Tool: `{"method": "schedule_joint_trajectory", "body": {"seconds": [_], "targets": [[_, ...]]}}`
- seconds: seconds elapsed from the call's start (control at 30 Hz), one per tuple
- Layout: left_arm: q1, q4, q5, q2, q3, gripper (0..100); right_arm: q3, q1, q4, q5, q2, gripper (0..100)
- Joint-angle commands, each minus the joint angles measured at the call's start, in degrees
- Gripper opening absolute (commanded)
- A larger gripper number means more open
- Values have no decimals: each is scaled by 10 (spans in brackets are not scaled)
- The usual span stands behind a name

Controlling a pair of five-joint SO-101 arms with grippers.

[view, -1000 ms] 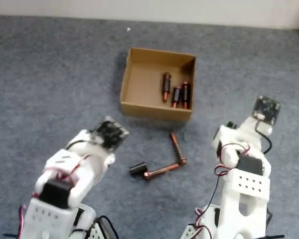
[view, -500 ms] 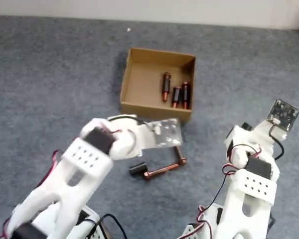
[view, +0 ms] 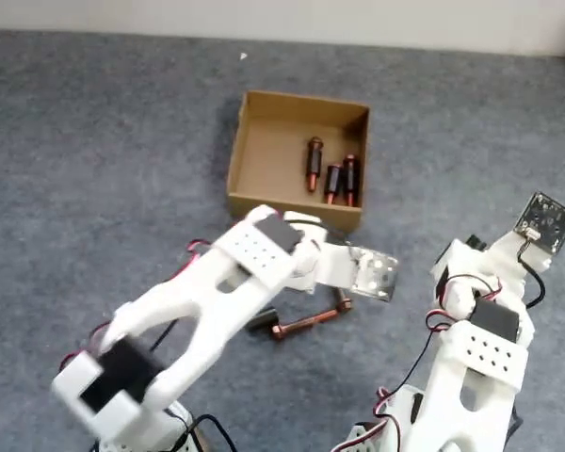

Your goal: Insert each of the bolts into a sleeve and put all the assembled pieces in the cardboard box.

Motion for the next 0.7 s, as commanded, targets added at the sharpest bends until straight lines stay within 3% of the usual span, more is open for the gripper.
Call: {"method": "schedule_joint_trajectory", "body": {"seconds": [0.0,0.23,0.67], "targets": [[24,-11,-24,73,-88,137,-7,7,-18,-3,-22,5],[54,-11,-53,141,-131,137,-7,7,-18,-3,-22,5],[76,-14,-97,149,-131,137,-7,7,-18,-3,-22,5]]}}
